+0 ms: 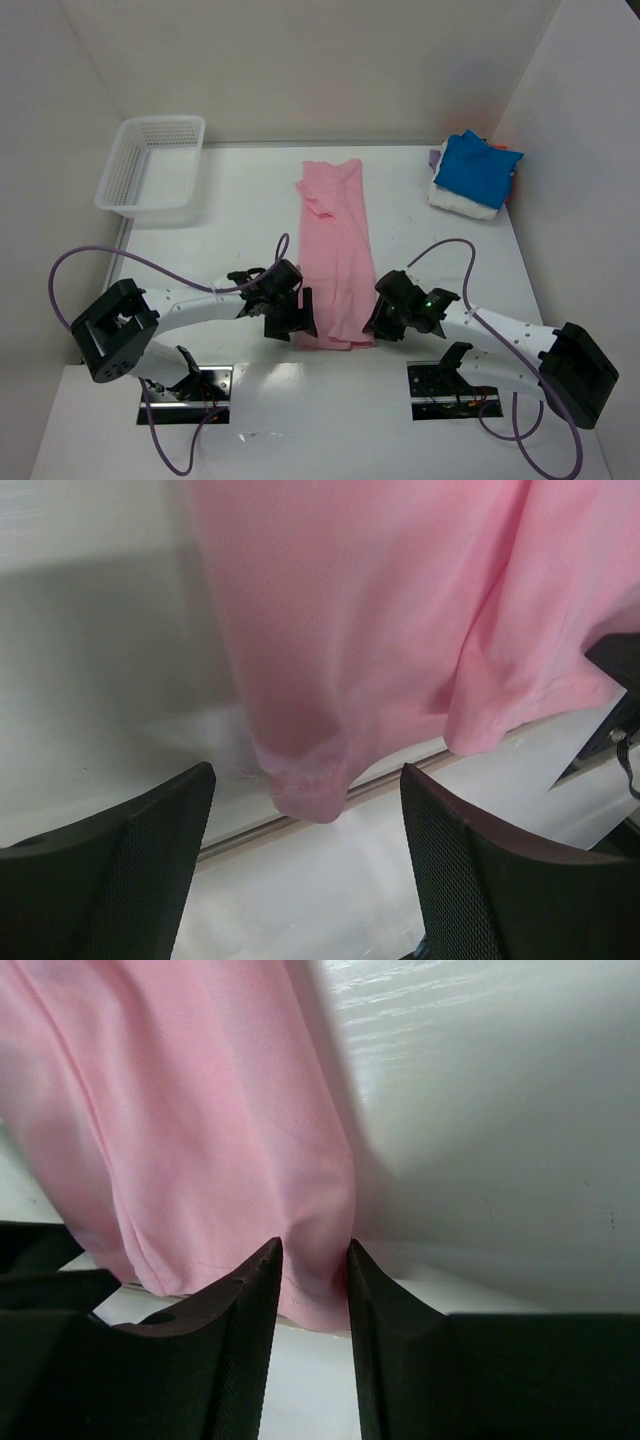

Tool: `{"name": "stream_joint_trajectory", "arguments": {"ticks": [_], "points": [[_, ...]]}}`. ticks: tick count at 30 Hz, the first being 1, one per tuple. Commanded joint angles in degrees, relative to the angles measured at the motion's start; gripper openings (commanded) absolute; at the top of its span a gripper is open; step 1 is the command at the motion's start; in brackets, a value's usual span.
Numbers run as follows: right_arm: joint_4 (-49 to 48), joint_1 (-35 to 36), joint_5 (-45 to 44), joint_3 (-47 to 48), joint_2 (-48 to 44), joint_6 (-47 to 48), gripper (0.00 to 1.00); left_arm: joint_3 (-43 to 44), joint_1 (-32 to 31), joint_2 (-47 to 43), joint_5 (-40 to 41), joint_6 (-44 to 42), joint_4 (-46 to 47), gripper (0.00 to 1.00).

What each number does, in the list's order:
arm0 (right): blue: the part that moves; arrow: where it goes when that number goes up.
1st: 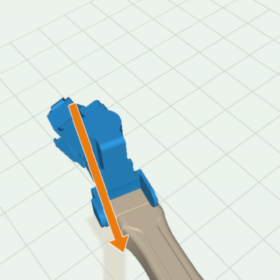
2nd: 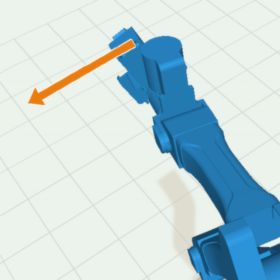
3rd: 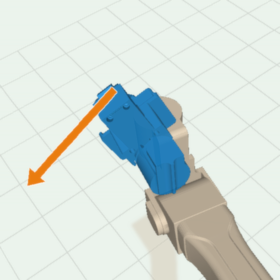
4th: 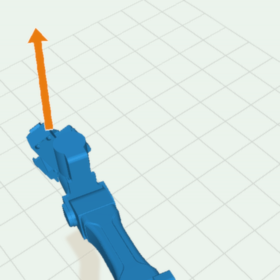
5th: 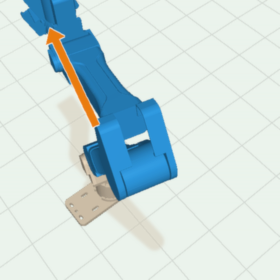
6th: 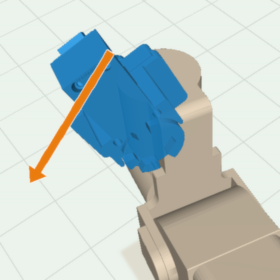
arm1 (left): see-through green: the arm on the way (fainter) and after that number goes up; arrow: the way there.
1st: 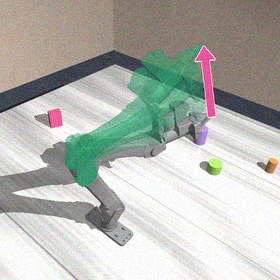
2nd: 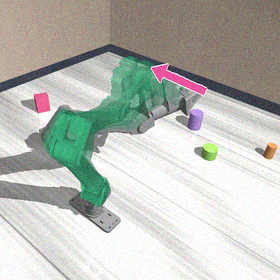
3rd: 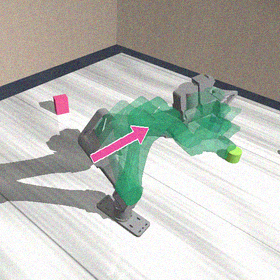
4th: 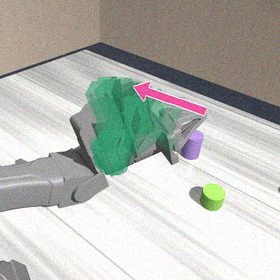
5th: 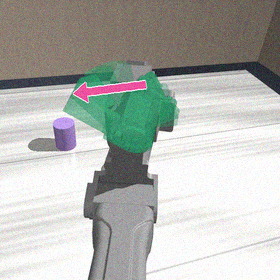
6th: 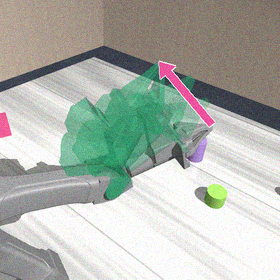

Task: Fold and stack the t-shirts
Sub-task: Grab the bottom of the folded rectangular tshirt with both arms

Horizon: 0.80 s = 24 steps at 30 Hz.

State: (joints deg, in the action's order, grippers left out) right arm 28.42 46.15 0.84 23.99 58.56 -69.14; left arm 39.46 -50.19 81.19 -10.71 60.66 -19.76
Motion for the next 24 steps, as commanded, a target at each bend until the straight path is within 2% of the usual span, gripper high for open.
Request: {"name": "stream_joint_trajectory", "arguments": {"ticks": [1,5,10,11,14,18,20,21,24], "points": [[-2.49,0.43,-2.25,-1.21,-2.22,0.15,0.36,-1.22,-0.34,-0.35,1.82,4.45,1.48,0.82],[-1.94,0.43,-2.25,-1.84,-4.09,0.15,0.35,-1.22,-1.05,1.08,4.43,5.70,1.48,0.82],[-1.35,0.43,-1.72,-2.98,-7.00,-0.29,0.32,-1.22,-1.57,3.10,4.47,7.10,2.01,0.68],[-1.35,0.43,-1.72,-2.98,-7.14,-0.38,0.30,-1.22,-1.57,3.10,4.47,7.10,2.01,0.61],[-1.82,0.43,-1.19,-3.60,-7.14,-0.38,0.28,-1.22,-1.97,3.63,4.47,7.63,2.01,0.51],[-2.49,0.43,-1.19,-3.15,-5.82,0.76,0.15,-1.22,-2.10,2.47,6.15,8.68,0.13,0.36],[-2.49,0.43,-1.19,-1.82,-4.75,1.47,0.12,-1.22,-2.63,0.74,6.93,9.39,-0.80,0.07],[-2.49,0.43,-1.19,-1.30,-4.59,1.83,0.10,-1.22,-2.63,0.06,6.94,9.39,-0.80,0.01],[-1.61,0.43,-1.80,0.40,-4.59,2.41,0.04,-0.07,-2.63,-2.47,8.06,9.39,-2.66,0.00]]}}
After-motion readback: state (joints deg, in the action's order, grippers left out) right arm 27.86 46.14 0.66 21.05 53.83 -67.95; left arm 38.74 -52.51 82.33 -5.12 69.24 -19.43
